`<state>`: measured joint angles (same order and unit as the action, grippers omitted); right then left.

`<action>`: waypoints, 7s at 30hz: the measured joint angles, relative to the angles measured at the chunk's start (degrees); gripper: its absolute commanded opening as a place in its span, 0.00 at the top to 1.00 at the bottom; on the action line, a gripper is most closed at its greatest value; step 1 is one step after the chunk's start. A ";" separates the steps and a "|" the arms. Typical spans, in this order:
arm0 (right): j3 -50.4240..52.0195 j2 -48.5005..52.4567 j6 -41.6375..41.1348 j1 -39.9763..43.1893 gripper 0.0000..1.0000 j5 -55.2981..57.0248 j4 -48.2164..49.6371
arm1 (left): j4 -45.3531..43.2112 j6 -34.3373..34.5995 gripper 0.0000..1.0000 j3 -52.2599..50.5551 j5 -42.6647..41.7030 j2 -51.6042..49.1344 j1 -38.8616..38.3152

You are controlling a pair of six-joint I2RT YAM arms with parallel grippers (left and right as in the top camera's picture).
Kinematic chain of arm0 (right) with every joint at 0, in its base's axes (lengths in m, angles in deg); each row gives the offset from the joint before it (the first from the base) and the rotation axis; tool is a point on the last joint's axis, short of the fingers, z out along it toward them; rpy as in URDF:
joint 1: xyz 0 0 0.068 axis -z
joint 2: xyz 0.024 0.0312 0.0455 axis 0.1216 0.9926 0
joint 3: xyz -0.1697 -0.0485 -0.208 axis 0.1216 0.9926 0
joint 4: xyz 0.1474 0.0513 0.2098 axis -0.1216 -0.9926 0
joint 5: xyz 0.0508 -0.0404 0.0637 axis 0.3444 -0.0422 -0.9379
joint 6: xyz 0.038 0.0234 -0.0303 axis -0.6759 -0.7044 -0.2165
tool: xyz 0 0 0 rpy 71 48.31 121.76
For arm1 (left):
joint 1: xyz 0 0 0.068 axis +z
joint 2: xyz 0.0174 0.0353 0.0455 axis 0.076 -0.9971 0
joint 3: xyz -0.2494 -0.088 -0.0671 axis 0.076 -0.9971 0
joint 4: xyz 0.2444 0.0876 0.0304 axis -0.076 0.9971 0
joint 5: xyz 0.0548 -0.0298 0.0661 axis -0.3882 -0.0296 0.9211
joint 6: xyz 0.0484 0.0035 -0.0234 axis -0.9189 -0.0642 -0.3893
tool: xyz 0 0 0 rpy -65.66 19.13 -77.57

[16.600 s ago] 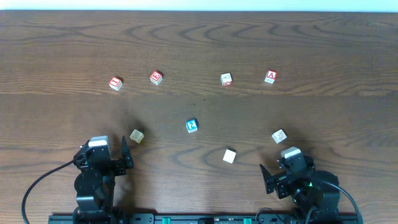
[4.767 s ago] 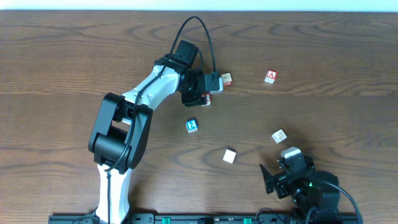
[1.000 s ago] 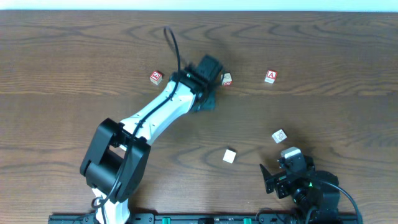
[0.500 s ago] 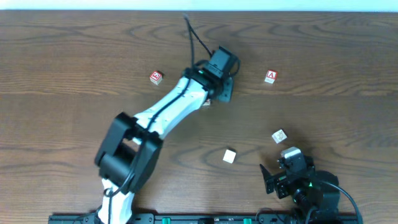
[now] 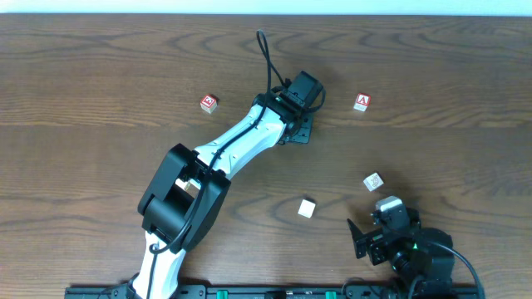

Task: Spell out Ai2
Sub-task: 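Carry the blue '2' block and place it right of the 'I' block, then release the blue '2' block and raise left arm away, then reach right gripper to the red 'A' block and grasp it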

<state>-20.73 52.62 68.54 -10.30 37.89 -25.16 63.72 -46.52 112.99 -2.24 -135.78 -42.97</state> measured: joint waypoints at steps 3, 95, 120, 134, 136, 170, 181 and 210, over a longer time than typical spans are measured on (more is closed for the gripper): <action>0.00 0.00 0.00 0.00 0.01 0.00 0.02 | -0.04 1.95 0.94 0.00 0.24 -0.09 0.00; 0.00 0.00 0.00 0.00 0.01 -0.02 0.02 | 16.55 -4.66 0.48 16.61 10.34 4.33 6.12; 0.70 -0.02 -8.50 0.00 0.01 -1.57 36.70 | 18.97 -10.16 0.42 5.66 4.96 28.44 20.04; 0.68 14.29 -23.34 0.00 0.01 10.23 65.51 | 13.60 -15.78 0.30 4.35 0.72 25.57 32.65; -0.63 23.50 -24.11 0.00 0.01 11.02 69.11 | 13.29 -16.22 0.30 4.33 -0.37 23.87 33.90; -74.55 109.59 -27.54 1.95 0.01 2.99 20.15 | 14.36 -16.87 0.27 4.11 -3.06 21.07 34.16; -75.06 115.12 -35.65 -0.02 0.05 10.47 14.05 | 15.37 -16.90 0.27 4.11 -3.06 20.92 34.16; -75.08 122.14 -41.81 -1.22 0.46 18.18 12.72 | 16.81 -17.75 0.26 4.09 -3.06 20.92 34.16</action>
<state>-95.81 174.76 26.73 -11.52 56.08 -12.44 80.53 -64.26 117.08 -5.30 -114.86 -8.80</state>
